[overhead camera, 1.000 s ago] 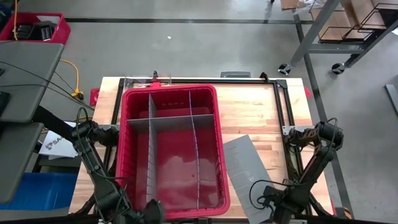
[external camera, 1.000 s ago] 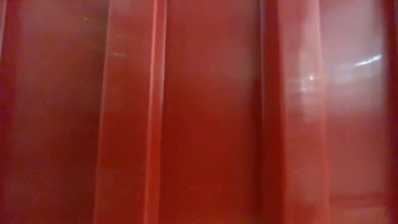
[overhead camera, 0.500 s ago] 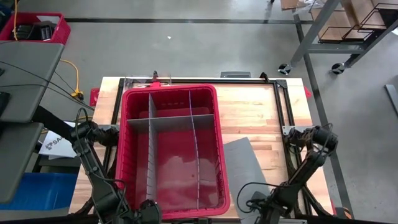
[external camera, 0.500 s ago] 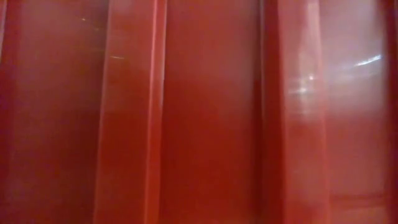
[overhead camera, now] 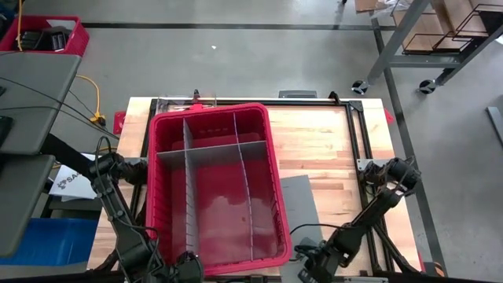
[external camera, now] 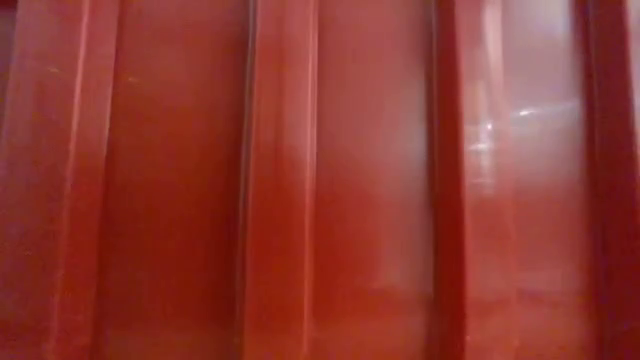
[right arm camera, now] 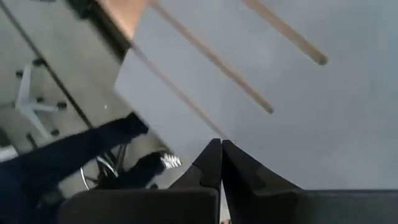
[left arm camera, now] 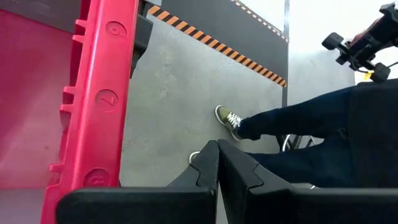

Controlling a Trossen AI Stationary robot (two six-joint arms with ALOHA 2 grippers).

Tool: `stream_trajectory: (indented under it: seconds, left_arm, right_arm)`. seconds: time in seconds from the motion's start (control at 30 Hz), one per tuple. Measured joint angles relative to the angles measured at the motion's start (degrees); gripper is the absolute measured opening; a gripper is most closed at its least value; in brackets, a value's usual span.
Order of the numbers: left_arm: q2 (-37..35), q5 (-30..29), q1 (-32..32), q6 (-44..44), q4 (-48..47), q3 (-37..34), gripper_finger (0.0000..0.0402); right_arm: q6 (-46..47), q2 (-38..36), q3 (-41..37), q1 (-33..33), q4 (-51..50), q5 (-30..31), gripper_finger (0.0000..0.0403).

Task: Sort blocks
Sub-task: Assemble the bin divider into the red bin

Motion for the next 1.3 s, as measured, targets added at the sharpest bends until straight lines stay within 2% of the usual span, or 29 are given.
stream_trajectory:
  seconds: [0.33,0.43,0.6,0.73,0.9,1.13,1.3]
  left_arm:
    - [-0.18,0.46,-0.74,-2.36,4.07,0.00,0.0000]
    - [-0.08,0.03,-0.72,1.27,10.02,0.40,0.0000]
    - [-0.07,-2.32,-0.33,9.33,10.67,7.38,0.0000]
    - [0.11,-0.83,-0.11,16.58,8.66,11.29,0.0000]
    - [3.36,-0.10,-0.31,21.95,0.19,12.89,0.0000]
    - [10.04,-1.30,0.08,27.20,0.43,13.02,0.0000]
    - [14.18,-4.73,2.34,25.73,0.68,16.70,0.0000]
  right_arm:
    - [-1.07,-3.06,1.16,3.91,-1.19,-1.33,0.0000]
    - [3.00,-3.08,1.16,5.60,-1.19,0.48,0.0000]
    - [8.85,-3.08,1.16,7.84,-0.28,3.14,0.0000]
    - [9.26,-3.08,1.16,9.04,5.57,2.60,0.0000]
    - [9.03,-2.71,1.18,11.00,12.08,-0.32,0.0000]
    - [12.24,-0.33,1.25,12.21,28.97,2.22,0.0000]
    - [12.36,3.39,2.75,14.49,33.09,9.12,0.0002]
